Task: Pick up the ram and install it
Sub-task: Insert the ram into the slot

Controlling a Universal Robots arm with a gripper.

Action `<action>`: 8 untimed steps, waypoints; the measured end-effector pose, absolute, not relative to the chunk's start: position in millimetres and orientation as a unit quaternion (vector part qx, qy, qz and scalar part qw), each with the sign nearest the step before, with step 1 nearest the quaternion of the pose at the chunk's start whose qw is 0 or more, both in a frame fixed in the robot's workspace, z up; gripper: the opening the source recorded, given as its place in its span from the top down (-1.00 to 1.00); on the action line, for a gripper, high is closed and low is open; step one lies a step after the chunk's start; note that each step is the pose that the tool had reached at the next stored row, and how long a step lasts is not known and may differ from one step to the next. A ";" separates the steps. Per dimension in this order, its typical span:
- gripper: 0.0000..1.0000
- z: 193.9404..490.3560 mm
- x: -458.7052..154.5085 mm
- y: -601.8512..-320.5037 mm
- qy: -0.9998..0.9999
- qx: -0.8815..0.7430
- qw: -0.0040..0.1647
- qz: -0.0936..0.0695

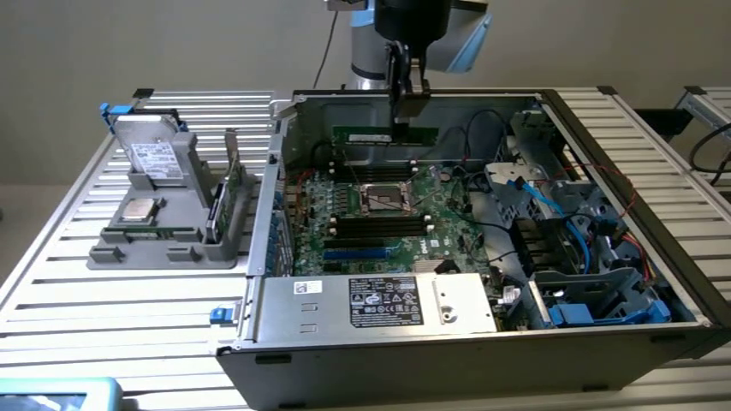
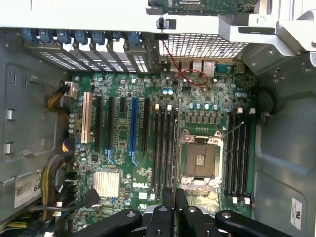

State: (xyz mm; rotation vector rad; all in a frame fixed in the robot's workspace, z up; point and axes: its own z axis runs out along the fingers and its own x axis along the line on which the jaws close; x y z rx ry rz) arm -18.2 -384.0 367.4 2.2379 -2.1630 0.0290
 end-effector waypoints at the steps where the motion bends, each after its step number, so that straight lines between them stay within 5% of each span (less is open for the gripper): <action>1: 0.73 365.7 -18.2 -384.0 -0.695 0.719 0.015 0.010; 8: 0.73 352.8 -18.3 -383.7 -0.695 0.719 0.014 0.010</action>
